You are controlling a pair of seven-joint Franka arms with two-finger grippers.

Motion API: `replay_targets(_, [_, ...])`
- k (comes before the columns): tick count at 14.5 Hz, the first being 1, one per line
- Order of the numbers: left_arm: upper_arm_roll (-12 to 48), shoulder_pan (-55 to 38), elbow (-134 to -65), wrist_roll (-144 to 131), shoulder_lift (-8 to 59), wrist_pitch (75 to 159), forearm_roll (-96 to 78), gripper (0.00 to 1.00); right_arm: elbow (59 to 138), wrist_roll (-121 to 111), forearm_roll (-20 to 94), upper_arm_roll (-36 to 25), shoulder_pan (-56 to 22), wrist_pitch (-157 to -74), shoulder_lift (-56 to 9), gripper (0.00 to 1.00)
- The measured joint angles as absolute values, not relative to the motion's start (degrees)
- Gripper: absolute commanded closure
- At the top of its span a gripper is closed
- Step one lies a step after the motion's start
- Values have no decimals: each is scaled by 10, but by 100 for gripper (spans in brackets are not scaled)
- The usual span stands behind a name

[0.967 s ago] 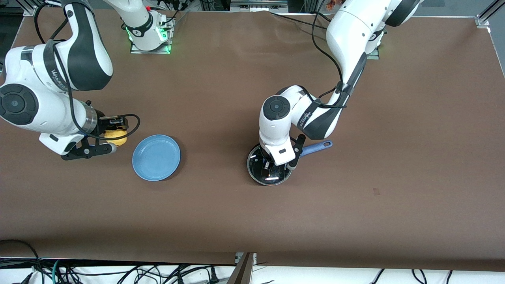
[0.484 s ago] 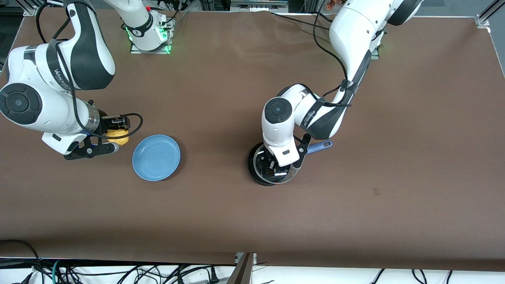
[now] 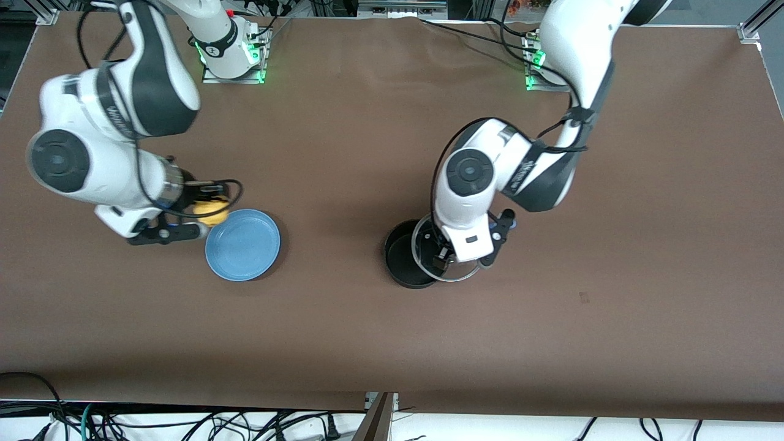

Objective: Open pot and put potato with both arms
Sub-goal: 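Lift the lid with the left gripper while the right gripper carries the potato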

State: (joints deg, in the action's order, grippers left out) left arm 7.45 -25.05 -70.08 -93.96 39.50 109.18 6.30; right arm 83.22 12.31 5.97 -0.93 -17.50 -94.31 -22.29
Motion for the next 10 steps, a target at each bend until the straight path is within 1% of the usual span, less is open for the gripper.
replay_targets(3, [75, -217, -701, -858, 361, 1049, 34, 61, 832, 242, 85, -7, -243, -1010, -258, 42])
replay_targets(4, [75, -205, -701, -829, 351, 1034, 27, 64, 832, 283, 97, -7, -265, -1035, -272, 42])
replay_targets(5, [75, -193, -701, -799, 340, 1019, 19, 64, 832, 322, 109, -7, -284, -1062, -286, 42])
replay_targets(10, [74, -126, -701, -637, 303, 960, -9, 64, 828, 511, 127, -6, -373, -1225, -347, 42])
